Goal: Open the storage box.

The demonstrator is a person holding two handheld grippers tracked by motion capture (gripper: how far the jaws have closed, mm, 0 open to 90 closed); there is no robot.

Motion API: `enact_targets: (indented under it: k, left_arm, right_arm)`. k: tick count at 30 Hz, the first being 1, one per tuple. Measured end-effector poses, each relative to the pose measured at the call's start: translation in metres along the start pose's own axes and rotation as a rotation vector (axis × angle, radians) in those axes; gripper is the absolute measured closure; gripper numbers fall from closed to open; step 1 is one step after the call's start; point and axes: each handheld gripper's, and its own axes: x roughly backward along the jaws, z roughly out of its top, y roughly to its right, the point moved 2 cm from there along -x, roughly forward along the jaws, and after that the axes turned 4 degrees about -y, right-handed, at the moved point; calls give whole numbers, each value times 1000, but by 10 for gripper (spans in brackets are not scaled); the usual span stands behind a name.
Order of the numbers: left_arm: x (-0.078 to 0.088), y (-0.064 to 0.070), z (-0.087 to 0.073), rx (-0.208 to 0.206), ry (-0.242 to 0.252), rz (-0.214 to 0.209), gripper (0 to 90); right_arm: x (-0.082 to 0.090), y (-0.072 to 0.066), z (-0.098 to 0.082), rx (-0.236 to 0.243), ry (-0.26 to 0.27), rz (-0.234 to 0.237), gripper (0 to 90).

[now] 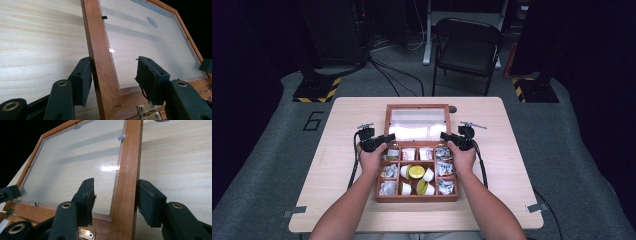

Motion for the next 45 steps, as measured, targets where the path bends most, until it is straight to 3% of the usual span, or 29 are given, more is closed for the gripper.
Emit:
enact_targets:
  k: [8,9,24,29,45]
  left_arm:
    - [-1,0,0,-4,-11,13,454]
    - [0,-1,0,-30,-23,21,449]
    - [-2,-1,1,8,-36,12,442]
    - [-3,-4,1,26,-51,2,440]
    - [-5,-4,1,47,-55,-2,434]
  right_arm:
    - [-1,1,0,-25,-18,5,493]
    - [-1,2,0,-27,-18,5,493]
    - [-3,3,0,-38,-35,0,488]
    - [-4,5,0,-65,-52,9,487]
    - [-4,6,-1,-89,-69,16,486]
